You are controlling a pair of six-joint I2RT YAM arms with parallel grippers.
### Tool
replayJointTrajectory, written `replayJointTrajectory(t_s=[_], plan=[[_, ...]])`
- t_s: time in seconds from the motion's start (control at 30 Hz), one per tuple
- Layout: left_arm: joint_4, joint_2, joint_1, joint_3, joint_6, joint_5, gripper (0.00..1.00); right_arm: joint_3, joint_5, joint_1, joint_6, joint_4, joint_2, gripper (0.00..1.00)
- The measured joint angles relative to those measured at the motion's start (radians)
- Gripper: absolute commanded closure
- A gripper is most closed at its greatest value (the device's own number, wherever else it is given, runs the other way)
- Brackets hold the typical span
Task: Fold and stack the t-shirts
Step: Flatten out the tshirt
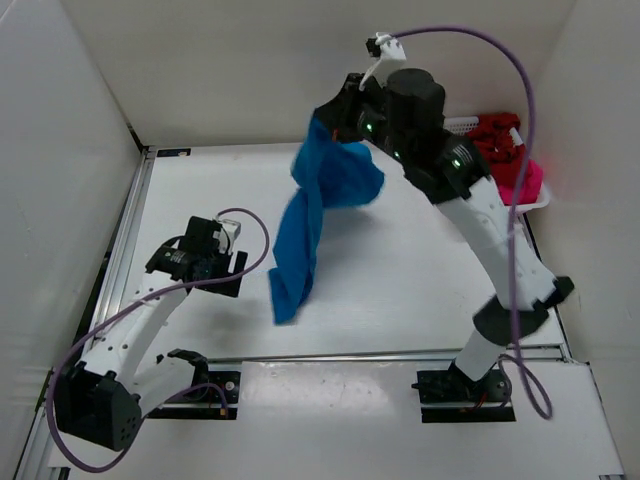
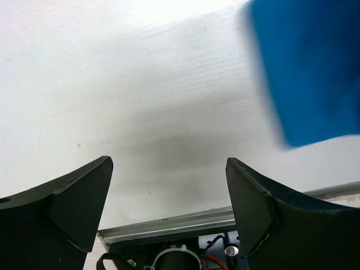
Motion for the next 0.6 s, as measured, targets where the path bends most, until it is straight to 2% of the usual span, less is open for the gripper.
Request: replayJointTrajectory(t_s=[0.1, 0.23, 0.43, 0.6], plan=[[-0.006, -0.011, 0.032, 0.023, 0.000, 0.010, 0.07, -0.045, 0.006, 0.127, -0.069, 0.090, -0.140, 1.00], [-0.032, -0.027, 0.051, 0.067, 0.000, 0.014, 0.05, -0.050, 0.056, 0.145, -0.112, 0.109, -0.256, 1.00], [-0.054, -0.030, 0.057, 0.138, 0.000, 0.029, 0.04, -0.023, 0.096, 0.181, -0.142, 0.134, -0.240, 1.00], [-0.061, 0.008, 0.057, 0.204, 0.000, 0.060, 0.04, -0.020, 0.068, 0.204, -0.148, 0.126, -0.178, 1.00]])
